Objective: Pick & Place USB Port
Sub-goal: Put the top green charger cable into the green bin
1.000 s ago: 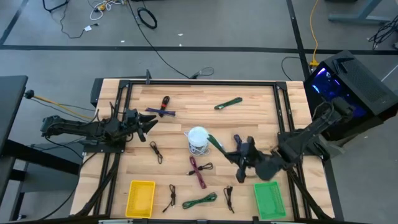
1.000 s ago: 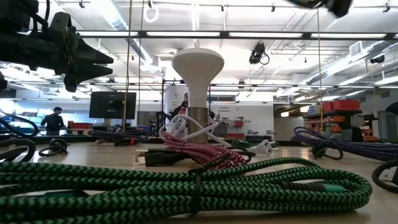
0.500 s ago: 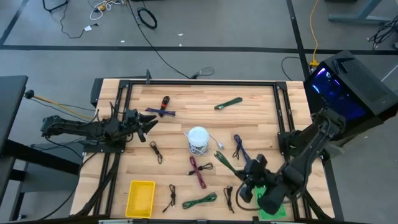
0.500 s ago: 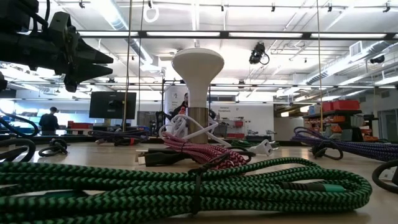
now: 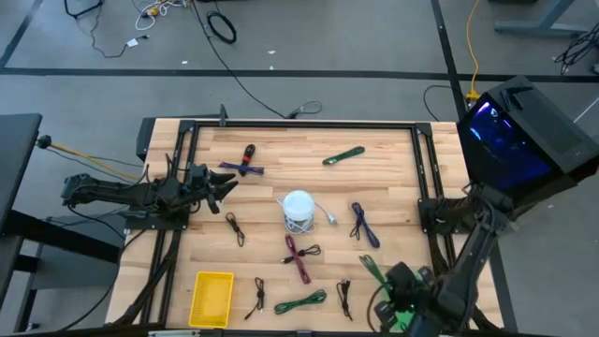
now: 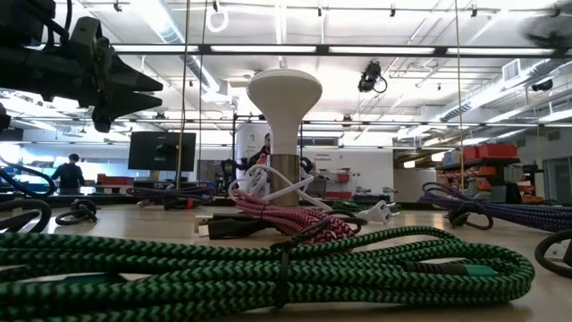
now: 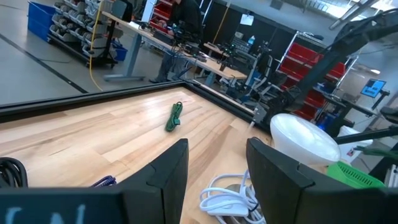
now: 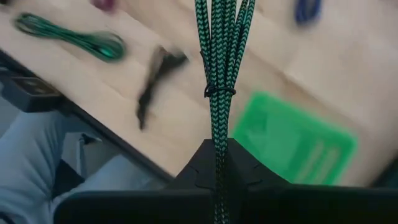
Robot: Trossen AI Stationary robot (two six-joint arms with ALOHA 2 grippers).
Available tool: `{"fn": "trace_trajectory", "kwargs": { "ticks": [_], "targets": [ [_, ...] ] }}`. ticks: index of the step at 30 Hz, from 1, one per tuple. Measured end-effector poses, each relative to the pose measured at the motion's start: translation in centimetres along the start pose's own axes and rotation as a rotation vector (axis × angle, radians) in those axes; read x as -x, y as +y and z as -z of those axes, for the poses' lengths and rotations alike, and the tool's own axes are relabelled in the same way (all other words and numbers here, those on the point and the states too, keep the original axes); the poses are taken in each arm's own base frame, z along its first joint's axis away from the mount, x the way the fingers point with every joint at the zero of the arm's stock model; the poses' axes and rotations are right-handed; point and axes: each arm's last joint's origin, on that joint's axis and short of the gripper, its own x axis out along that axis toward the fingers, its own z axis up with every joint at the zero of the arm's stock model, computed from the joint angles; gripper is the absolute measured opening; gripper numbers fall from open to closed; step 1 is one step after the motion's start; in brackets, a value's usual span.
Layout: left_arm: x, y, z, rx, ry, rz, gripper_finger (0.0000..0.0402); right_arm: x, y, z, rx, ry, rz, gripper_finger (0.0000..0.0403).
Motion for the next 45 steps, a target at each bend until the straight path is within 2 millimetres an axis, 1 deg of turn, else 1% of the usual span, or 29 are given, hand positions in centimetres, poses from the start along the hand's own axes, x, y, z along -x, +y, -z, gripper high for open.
{"fn": "trace_trajectory", "kwargs": {
  "ticks": [4, 6, 8, 10, 13, 16, 21, 30, 37, 40, 45],
  "targets": [
    [0.0, -0.1, 0.0, 0.000, 0.009, 0.020, 0.0167, -0.1, -0.7, 2.0, -0.137, 0.099, 0.075, 0.0004],
    [0.0, -0.1, 0.0, -0.002, 0.011, 0.020, 0.0167, -0.6, -0.7, 2.9, -0.150, 0.120, 0.093, 0.0004],
    [0.0, 0.0, 0.1, -0.004, 0.016, 0.018, 0.0167, -1.2, -0.2, 3.5, -0.150, 0.126, 0.075, 0.0004],
    [0.0, -0.1, 0.1, -0.004, 0.021, 0.026, 0.0167, -1.7, 0.1, 3.6, -0.159, 0.123, 0.081, 0.0004],
    [0.0, -0.1, 0.2, -0.007, 0.035, 0.045, 0.0167, -2.8, 0.2, 3.9, -0.150, 0.121, 0.149, 0.0004],
    [0.0, -0.2, 0.3, -0.007, 0.059, 0.084, 0.0167, -3.0, -0.1, 4.1, -0.137, 0.114, 0.199, 0.0004],
    [0.0, -0.5, 0.5, 0.016, 0.113, 0.179, 0.0167, -3.5, -0.3, 4.2, -0.147, 0.166, 0.296, 0.0004],
    [0.1, -0.5, 0.6, 0.022, 0.129, 0.200, 0.0167, -3.8, -0.3, 4.4, -0.148, 0.174, 0.313, 0.0004],
    [0.1, -0.5, 0.6, 0.021, 0.130, 0.195, 0.0167, -4.5, 0.0, 5.0, -0.144, 0.174, 0.315, 0.0004],
    [0.1, -0.5, 0.6, 0.020, 0.132, 0.194, 0.0167, -4.8, 0.2, 5.3, -0.145, 0.183, 0.303, 0.0022],
    [0.1, -0.4, 0.6, 0.019, 0.135, 0.192, 0.0167, -4.7, 0.1, 5.3, -0.143, 0.192, 0.318, 0.0092]
  ]
}}
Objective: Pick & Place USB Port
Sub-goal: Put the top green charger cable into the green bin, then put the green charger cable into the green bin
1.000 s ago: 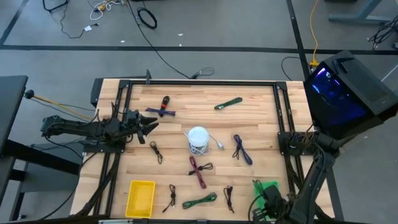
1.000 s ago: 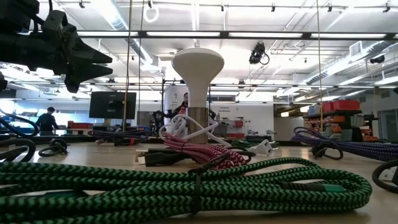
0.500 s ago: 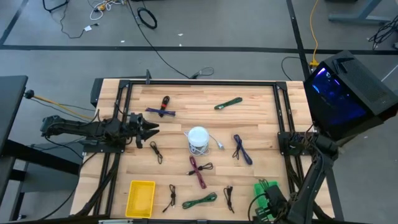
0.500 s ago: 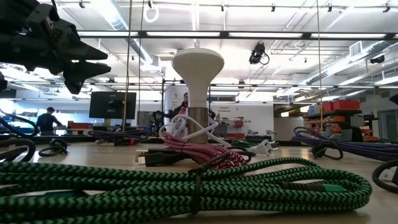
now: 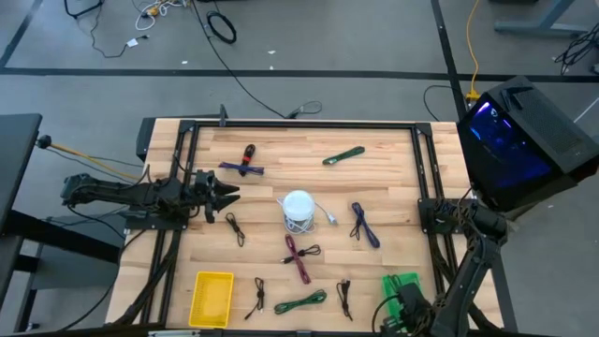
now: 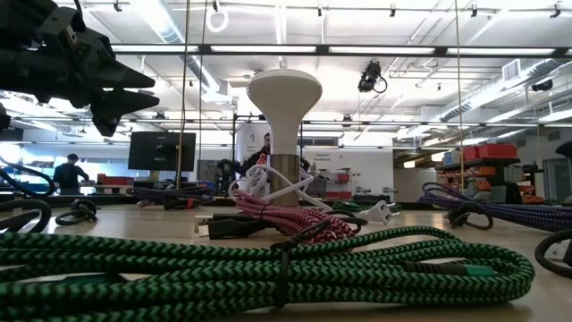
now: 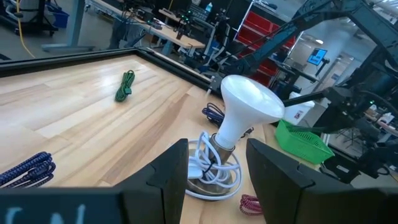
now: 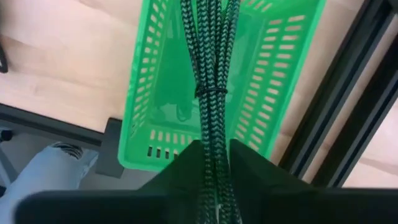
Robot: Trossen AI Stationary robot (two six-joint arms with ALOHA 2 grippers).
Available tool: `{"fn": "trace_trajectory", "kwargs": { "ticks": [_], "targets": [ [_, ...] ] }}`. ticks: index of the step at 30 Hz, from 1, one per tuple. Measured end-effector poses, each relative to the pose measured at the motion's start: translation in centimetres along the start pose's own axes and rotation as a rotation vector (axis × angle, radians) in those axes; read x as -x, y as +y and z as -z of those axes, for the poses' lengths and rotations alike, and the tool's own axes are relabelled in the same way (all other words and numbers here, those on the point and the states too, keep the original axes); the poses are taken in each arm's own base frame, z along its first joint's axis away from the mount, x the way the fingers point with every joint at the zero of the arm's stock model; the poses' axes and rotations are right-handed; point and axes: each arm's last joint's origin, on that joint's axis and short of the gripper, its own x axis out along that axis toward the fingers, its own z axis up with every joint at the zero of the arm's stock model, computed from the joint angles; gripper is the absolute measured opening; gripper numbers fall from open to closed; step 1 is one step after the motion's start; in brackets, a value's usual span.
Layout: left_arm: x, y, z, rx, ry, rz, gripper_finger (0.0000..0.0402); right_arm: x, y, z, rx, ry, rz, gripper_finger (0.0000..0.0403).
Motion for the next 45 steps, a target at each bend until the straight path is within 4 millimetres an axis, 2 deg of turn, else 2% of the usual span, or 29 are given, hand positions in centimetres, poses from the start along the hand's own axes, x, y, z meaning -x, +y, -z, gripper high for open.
{"fn": "trace_trajectory", "kwargs": {
  "ticks": [4, 8, 17, 21, 26, 33, 38, 45],
  "targets": [
    [0.0, 0.0, 0.0, 0.000, 0.000, 0.000, 0.0167, 0.0, -0.1, -0.1, 0.006, -0.008, 0.007, 0.0143],
    [0.0, 0.0, 0.0, -0.001, 0.004, -0.002, 0.0167, 0.0, -0.2, -0.3, 0.005, -0.035, 0.017, 0.0168],
    [0.0, 0.1, 0.1, -0.002, 0.005, -0.008, 0.0167, 0.4, -0.9, -1.8, 0.010, -0.144, 0.102, 0.0153],
    [0.0, 0.1, 0.1, -0.002, 0.001, -0.017, 0.0167, 1.3, -0.3, -3.4, 0.074, -0.240, 0.011, 0.0143],
    [0.0, 0.1, 0.1, -0.003, 0.001, -0.025, 0.0167, 1.3, 1.1, -7.6, 0.154, -0.320, 0.020, 0.0132],
    [0.0, 0.1, 0.1, 0.016, 0.010, -0.015, 0.0167, -0.6, 1.5, -16.4, 0.267, -0.425, 0.191, 0.0132],
    [0.0, 0.1, 0.1, 0.017, 0.015, -0.005, 0.0167, -0.5, 0.1, -21.4, 0.298, -0.485, 0.248, 0.0131],
    [0.0, 0.1, 0.2, 0.012, 0.014, -0.018, 0.0167, 0.0, -3.1, -26.7, 0.252, -0.552, 0.225, 0.0133]
  ]
}}
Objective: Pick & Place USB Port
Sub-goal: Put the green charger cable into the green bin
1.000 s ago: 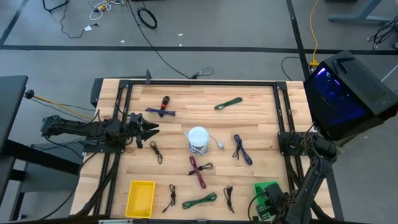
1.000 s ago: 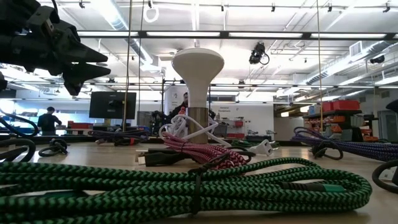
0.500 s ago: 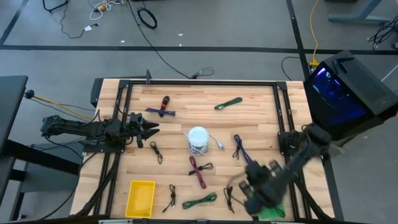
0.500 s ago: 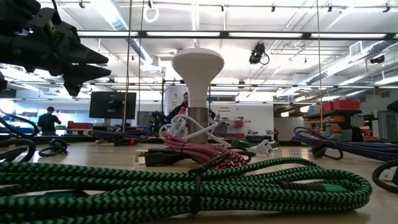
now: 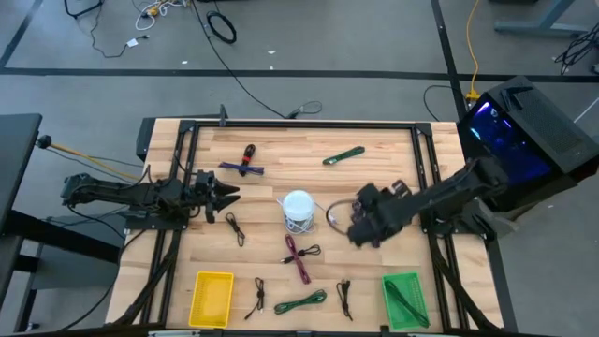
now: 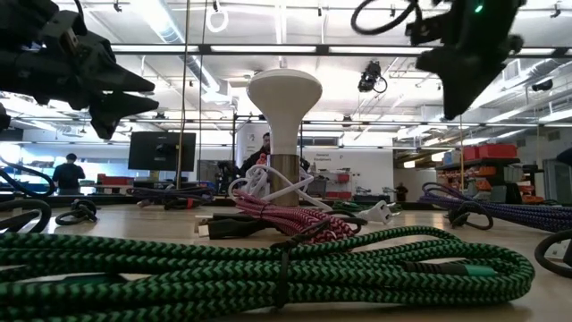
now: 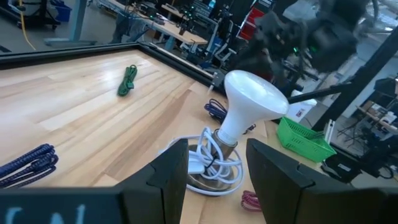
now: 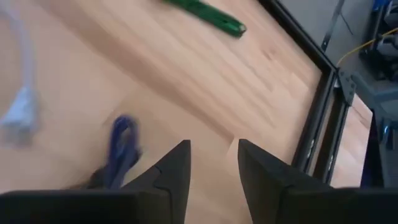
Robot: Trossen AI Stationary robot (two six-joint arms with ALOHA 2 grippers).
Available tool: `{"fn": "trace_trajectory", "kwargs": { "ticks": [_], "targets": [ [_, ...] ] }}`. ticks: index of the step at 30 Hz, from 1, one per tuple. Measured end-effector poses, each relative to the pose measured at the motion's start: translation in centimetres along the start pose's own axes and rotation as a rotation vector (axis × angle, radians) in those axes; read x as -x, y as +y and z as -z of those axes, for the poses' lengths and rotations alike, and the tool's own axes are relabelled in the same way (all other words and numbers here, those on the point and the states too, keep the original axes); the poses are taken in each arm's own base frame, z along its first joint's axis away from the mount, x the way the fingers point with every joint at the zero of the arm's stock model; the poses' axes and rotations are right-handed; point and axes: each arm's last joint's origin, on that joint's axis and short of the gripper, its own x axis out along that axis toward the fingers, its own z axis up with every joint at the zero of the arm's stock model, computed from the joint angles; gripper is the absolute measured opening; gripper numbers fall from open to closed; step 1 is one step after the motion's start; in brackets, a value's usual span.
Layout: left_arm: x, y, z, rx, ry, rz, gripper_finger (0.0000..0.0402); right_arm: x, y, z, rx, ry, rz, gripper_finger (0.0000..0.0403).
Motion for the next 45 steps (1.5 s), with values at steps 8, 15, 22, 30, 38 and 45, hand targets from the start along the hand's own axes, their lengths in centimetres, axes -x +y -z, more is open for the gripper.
{"fn": "trace_trajectory", "kwargs": {
  "ticks": [8, 15, 22, 30, 38, 45],
  "targets": [
    [0.0, 0.1, 0.0, -0.003, -0.007, -0.032, 0.0167, -6.8, -2.9, -5.4, -0.075, -0.030, -0.228, 0.0132],
    [0.0, 0.1, 0.1, -0.004, -0.005, -0.033, 0.0167, -12.9, -4.7, -12.0, -0.187, -0.161, -0.559, 0.0132],
    [0.0, 0.2, 0.1, -0.009, -0.005, -0.058, 0.0167, -18.0, -5.0, -13.8, -0.263, -0.120, -0.658, 0.0132],
    [0.0, 0.3, 0.1, -0.011, -0.008, -0.076, 0.0167, -21.3, -4.9, -13.6, -0.388, -0.005, -0.668, 0.0132],
    [0.0, 0.3, 0.2, -0.012, -0.008, -0.078, 0.0167, -21.4, -4.9, -13.8, -0.136, -0.091, -0.736, 0.0132],
    [0.0, 0.3, 0.2, -0.013, -0.007, -0.079, 0.0167, -21.2, -4.5, -13.0, 0.145, -0.121, -0.679, 0.0132]
  ]
}}
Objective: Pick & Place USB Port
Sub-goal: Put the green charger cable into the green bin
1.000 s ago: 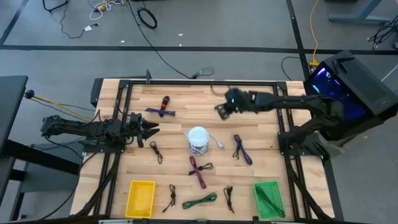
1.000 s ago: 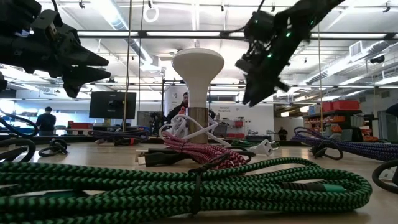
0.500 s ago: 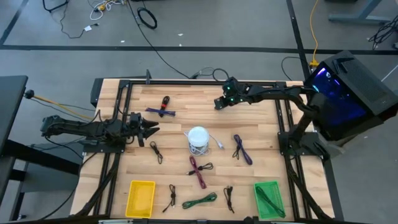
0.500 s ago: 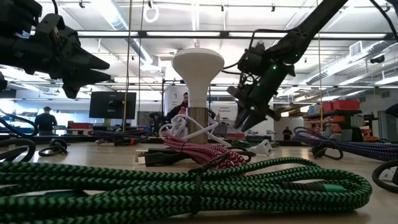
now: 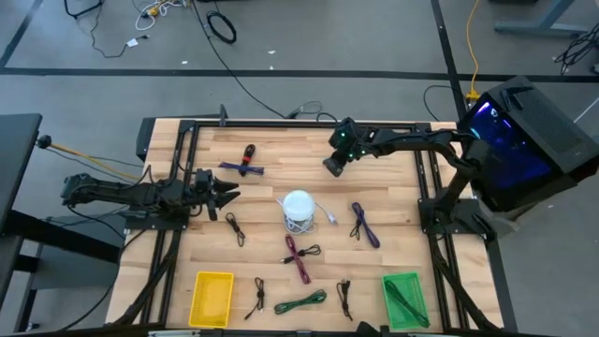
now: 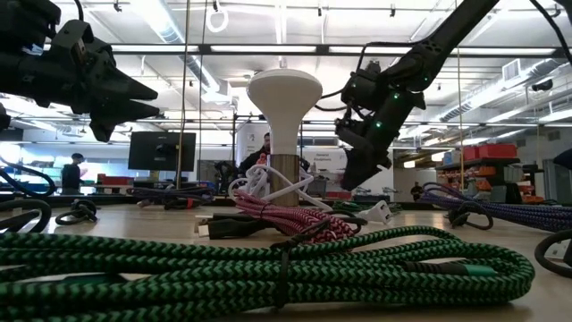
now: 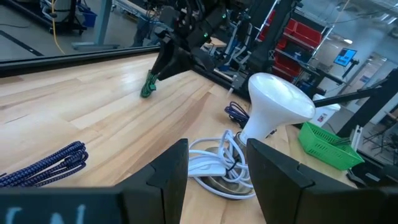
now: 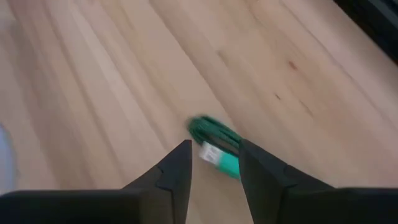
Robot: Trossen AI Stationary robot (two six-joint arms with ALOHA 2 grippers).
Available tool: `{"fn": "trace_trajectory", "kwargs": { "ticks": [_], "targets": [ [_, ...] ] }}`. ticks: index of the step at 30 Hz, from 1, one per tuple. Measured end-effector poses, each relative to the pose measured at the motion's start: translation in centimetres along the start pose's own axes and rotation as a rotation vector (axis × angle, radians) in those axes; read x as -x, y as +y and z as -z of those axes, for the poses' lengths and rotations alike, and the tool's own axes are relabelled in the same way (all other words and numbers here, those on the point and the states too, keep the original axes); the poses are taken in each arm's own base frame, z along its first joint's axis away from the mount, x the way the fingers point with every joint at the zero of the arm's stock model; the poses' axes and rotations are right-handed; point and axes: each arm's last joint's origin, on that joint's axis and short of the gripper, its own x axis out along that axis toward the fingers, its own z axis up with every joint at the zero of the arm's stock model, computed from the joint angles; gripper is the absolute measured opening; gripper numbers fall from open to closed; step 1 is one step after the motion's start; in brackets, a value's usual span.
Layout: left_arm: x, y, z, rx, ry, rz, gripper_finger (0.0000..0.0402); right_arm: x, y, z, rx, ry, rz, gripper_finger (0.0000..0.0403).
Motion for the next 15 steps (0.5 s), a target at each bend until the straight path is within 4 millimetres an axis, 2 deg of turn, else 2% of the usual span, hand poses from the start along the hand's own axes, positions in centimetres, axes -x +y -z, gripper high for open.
{"fn": "trace_trajectory", "kwargs": {
  "ticks": [3, 15],
  "targets": [
    [0.0, 0.0, 0.0, -0.004, 0.000, -0.001, 0.0167, 0.0, 0.0, 0.3, 0.038, 0.026, 0.063, 0.0132],
    [0.0, 0.0, 0.0, -0.027, 0.000, -0.004, 0.0167, -0.1, 1.5, 0.5, 0.154, 0.045, 0.068, 0.0173]
  ]
}}
